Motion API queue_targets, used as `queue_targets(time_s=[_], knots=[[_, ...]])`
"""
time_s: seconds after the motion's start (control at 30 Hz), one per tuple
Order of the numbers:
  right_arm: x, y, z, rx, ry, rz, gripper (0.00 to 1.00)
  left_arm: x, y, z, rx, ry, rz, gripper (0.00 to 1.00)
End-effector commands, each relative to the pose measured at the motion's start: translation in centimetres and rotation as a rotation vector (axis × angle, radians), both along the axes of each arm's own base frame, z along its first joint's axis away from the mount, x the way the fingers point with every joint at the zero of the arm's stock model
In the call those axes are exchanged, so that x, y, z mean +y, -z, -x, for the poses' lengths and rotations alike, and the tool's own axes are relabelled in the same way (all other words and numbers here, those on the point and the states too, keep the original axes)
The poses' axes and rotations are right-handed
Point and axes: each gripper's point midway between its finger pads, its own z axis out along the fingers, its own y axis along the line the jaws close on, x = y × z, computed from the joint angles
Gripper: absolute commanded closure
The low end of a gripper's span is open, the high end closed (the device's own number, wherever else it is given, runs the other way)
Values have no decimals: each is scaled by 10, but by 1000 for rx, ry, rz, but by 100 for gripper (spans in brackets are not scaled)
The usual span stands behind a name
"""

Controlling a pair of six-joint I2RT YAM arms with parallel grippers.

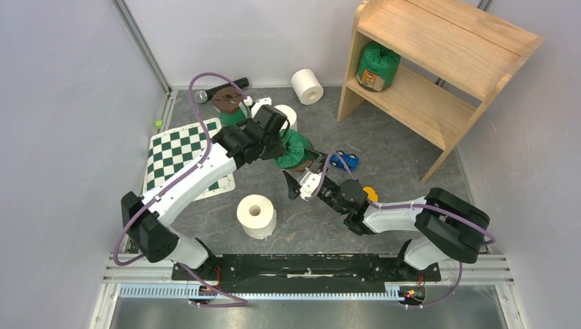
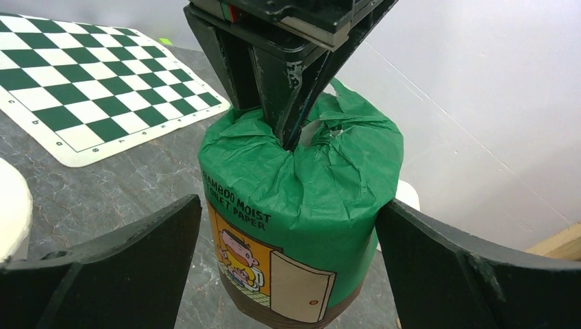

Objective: Place and organize the paper towels onto the shelf

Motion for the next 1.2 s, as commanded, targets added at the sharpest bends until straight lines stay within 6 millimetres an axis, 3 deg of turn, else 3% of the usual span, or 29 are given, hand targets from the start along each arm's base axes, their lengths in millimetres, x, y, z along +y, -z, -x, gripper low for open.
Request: queue_targets(time_s=[0.0,0.37,0.57,0.7,0.83,0.9,1.07,1.17], knots=[[17,-10,6,-22,-71,10,2,-23,-41,2,-89,40,145,98],[4,-24,-18,-19,83,-94,3,-34,-50,17,-94,80,182,98],[6,-24,-11,-13,42,-98,19,-28,-56,18,-122,82,169,98],[6,-29,-4,-19,7,-104,37,-24,-58,17,-137,82,156,95],[6,-33,1,-14,-17,-111,52,-17,-65,13,-179,81,126,82],[5,-36,3,-13,-24,-118,57,-13,-71,11,-212,82,113,67],[0,-42,8,-13,-31,-126,63,-1,-97,7,-325,87,94,37],[-9,-47,7,-11,-7,-138,64,13,-118,5,-415,72,75,24]])
